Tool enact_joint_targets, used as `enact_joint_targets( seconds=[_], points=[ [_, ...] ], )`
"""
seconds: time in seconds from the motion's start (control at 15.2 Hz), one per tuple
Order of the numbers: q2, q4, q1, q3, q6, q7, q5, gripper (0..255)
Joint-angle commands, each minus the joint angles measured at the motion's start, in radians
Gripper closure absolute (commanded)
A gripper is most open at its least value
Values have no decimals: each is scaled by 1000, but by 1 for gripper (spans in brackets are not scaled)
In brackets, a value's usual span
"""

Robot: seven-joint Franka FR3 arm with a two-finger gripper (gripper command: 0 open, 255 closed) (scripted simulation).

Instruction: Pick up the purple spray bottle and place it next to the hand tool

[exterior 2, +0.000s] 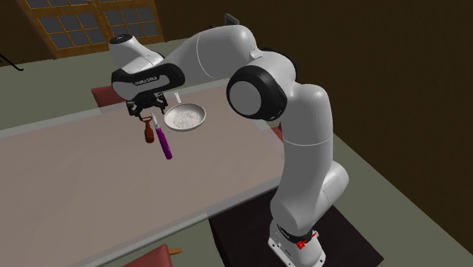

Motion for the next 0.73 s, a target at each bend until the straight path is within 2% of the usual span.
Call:
enact_joint_targets(
  seconds=[0.0, 0.13, 0.66],
  points=[
    [-22, 22, -2, 6, -42, -8, 12, 0],
    [-42, 54, -2, 11, -92, -16, 24, 0],
    [-42, 54, -2, 11, -92, -16, 24, 0]
  ],
)
